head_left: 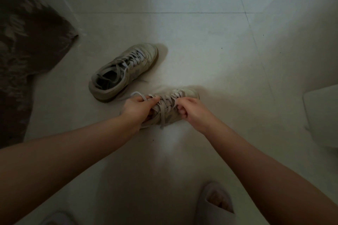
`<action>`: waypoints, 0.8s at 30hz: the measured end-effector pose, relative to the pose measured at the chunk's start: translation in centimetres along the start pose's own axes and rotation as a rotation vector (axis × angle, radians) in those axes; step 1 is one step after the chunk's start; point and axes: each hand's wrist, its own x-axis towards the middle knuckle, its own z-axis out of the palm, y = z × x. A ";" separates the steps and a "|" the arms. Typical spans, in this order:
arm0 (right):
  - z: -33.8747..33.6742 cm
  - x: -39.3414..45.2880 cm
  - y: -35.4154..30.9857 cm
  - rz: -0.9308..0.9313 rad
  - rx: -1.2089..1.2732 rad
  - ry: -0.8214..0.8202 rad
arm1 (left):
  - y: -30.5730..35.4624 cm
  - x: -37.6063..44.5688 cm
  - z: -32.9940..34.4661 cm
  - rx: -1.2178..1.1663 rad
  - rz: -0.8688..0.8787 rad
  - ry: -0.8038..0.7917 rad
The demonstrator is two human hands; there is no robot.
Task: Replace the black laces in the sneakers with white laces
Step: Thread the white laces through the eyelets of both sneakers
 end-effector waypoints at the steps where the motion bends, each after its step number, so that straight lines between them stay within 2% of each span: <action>1: -0.1 -0.1 0.1 0.013 -0.002 -0.001 | -0.1 0.1 -0.1 0.020 0.004 0.003; 4: -0.2 -0.4 0.0 -0.095 -0.198 0.052 | -0.6 0.4 -0.2 0.062 0.027 0.030; 8: -0.1 0.1 -0.5 -0.494 -0.603 0.206 | -0.7 0.2 -0.3 0.074 0.039 0.033; 10: 0.3 0.3 -0.7 -0.509 -0.868 0.230 | -0.7 0.2 -0.2 0.063 0.017 0.025; 12: 0.8 0.3 -0.8 -0.513 -0.942 0.231 | -0.5 0.0 -0.2 0.051 -0.003 0.020; 14: 1.0 0.3 -1.2 -0.460 -0.849 0.198 | -0.5 0.0 -0.2 0.056 -0.006 0.026; 19: 0.5 0.7 -1.4 -0.004 -0.205 0.058 | 0.0 0.1 -0.2 0.112 0.018 0.020; 24: 0.2 1.1 -1.0 0.069 -0.019 0.037 | 0.3 -0.2 -0.1 0.143 0.054 0.009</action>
